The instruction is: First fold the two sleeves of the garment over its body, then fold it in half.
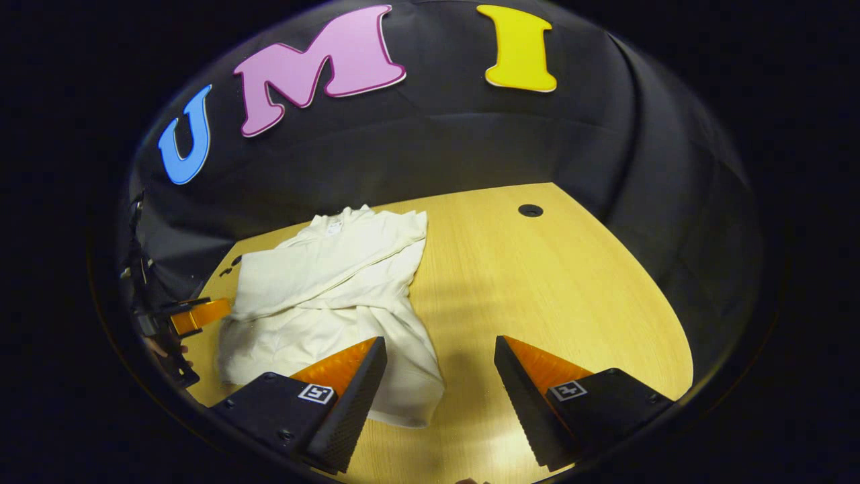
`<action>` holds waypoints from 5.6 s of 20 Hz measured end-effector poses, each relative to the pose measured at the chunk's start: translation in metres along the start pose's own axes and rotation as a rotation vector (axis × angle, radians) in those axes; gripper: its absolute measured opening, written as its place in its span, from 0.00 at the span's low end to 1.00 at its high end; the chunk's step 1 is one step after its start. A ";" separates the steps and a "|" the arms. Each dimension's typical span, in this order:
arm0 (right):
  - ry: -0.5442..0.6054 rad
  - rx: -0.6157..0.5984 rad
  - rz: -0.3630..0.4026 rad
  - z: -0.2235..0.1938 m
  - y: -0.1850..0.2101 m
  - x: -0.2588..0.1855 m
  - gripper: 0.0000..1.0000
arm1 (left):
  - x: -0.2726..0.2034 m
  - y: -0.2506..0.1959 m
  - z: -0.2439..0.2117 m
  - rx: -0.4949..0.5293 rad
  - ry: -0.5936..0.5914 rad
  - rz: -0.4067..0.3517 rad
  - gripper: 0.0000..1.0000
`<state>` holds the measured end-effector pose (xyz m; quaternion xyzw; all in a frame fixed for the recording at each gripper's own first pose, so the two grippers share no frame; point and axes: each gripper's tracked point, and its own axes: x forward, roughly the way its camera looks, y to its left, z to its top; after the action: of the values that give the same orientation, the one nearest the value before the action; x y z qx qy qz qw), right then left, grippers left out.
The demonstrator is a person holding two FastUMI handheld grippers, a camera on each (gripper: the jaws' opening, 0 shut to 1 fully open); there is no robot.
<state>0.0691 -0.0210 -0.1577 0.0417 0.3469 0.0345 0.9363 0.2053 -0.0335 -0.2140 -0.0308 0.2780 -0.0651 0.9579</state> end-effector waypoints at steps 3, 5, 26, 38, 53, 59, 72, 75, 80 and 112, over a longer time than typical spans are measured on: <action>0.038 -0.001 0.014 -0.015 0.012 0.010 0.99 | -0.018 0.027 -0.036 -0.039 0.050 0.054 0.98; 0.063 -0.004 0.017 -0.026 0.017 0.017 0.99 | -0.016 0.038 -0.060 -0.058 0.094 0.067 0.98; 0.203 -0.054 0.004 -0.096 0.048 0.039 0.25 | -0.016 0.028 -0.120 0.008 0.161 0.048 0.32; 0.249 -0.111 0.106 -0.068 0.057 0.029 0.08 | -0.032 0.030 -0.086 0.032 0.105 0.054 0.06; -0.022 -0.038 0.218 0.141 0.110 0.086 0.08 | -0.013 0.015 0.111 -0.102 -0.140 0.025 0.06; -0.088 -0.002 0.186 0.203 0.116 0.145 0.08 | 0.046 0.033 0.191 -0.120 -0.217 0.031 0.06; -0.065 0.078 0.070 0.209 0.111 0.283 0.12 | 0.226 0.098 0.204 -0.252 -0.155 0.055 0.11; -0.064 0.034 0.032 0.203 0.097 0.287 0.18 | 0.228 0.094 0.193 -0.194 -0.126 0.069 0.29; -0.119 0.052 0.030 0.207 0.093 0.259 0.99 | 0.195 0.085 0.211 -0.095 -0.190 0.125 0.99; -0.469 -0.046 -0.035 0.093 0.119 -0.161 0.98 | -0.307 0.078 0.057 -0.050 -0.484 -0.007 0.97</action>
<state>0.0040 0.0775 0.0290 0.0213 0.1195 0.0156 0.9925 -0.0124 0.0888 -0.0115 -0.0700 0.0419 -0.0525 0.9953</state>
